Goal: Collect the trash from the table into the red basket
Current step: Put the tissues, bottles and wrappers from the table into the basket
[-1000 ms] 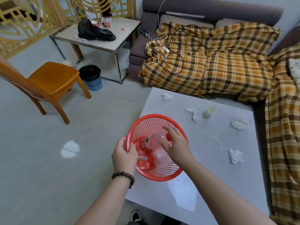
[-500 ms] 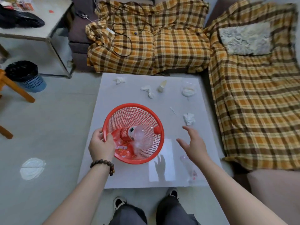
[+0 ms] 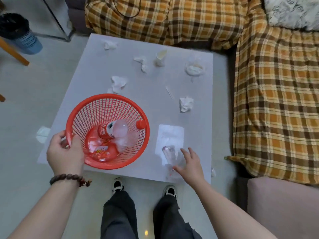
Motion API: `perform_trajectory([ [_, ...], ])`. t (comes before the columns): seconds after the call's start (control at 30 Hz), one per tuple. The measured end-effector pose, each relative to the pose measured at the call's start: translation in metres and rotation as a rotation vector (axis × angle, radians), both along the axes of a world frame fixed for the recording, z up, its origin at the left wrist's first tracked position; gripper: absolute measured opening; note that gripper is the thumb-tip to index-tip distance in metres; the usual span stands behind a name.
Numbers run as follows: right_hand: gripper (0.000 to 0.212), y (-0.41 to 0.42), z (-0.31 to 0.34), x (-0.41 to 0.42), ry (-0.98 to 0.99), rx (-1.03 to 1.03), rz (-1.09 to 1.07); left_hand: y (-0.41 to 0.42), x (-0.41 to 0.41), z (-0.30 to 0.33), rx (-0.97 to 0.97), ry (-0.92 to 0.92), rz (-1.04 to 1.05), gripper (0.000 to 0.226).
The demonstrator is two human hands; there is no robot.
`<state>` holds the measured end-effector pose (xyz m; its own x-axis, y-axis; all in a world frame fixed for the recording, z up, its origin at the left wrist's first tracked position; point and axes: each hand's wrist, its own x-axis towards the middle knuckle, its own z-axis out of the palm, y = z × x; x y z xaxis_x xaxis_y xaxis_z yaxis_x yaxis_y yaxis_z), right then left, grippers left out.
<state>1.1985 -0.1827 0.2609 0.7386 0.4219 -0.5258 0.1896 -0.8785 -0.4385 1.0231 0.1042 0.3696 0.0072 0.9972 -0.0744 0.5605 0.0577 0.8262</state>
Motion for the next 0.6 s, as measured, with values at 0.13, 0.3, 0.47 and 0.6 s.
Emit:
perform_trajectory([
  [0.13, 0.091, -0.004, -0.038, 0.000, -0.001, -0.149, 0.221, -0.020, -0.012, -0.010, -0.001, -0.045, 0.078, 0.019],
  [0.3, 0.075, 0.000, -0.061, 0.003, 0.013, -0.096, 0.240, -0.040, -0.013, -0.017, -0.023, -0.035, 0.104, 0.015],
  [0.47, 0.073, 0.000, -0.057, 0.007, 0.034, 0.064, 0.086, -0.054, -0.015, -0.024, -0.025, -0.033, 0.084, 0.016],
  [0.6, 0.059, -0.001, -0.053, 0.016, 0.112, 0.188, -0.077, -0.058, -0.011, -0.023, -0.035, -0.019, 0.050, 0.012],
])
